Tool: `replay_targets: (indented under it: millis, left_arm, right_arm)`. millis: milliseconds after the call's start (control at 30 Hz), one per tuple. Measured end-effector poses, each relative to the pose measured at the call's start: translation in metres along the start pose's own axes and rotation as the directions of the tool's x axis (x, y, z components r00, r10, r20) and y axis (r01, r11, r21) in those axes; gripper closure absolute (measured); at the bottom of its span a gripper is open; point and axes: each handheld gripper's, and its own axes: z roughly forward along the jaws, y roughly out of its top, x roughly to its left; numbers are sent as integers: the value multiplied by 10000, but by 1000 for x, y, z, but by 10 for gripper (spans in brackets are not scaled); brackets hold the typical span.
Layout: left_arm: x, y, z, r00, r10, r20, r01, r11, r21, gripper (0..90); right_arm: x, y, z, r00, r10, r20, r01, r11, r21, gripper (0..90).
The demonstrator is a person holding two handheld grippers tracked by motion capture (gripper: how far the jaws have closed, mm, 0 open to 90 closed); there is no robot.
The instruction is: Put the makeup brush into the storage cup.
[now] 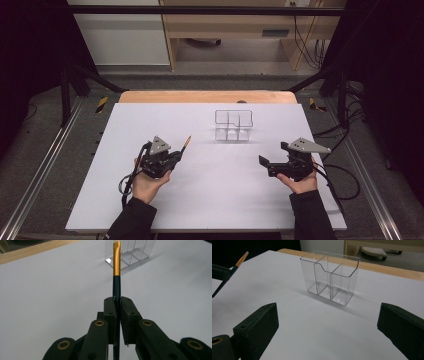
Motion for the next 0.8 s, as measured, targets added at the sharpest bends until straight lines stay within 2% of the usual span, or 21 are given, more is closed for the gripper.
replay_targets:
  millis: [267, 467, 633, 800]
  left_arm:
    - [0, -5, -15, 9985, -462, -297, 436, 9955, -845, 829]
    - [-4, -11, -20, 9955, -873, -367, 822, 9889, -1241, 830]
    - [-7, -13, -21, 9932, -1032, -532, 943, 9842, -1498, 829]
    - [-7, -13, -23, 9919, -1162, -507, 1063, 9801, -1679, 830]
  right_arm:
    - [5, 3, 0, 10000, -16, -4, 16, 9998, -181, 30]
    - [10, 5, 1, 10000, 11, -51, -13, 9994, -344, 25]
    - [13, 6, 3, 9999, 10, -122, -15, 9991, -435, 25]
    - [20, 11, 5, 9995, 95, -295, -115, 9977, -674, 27]
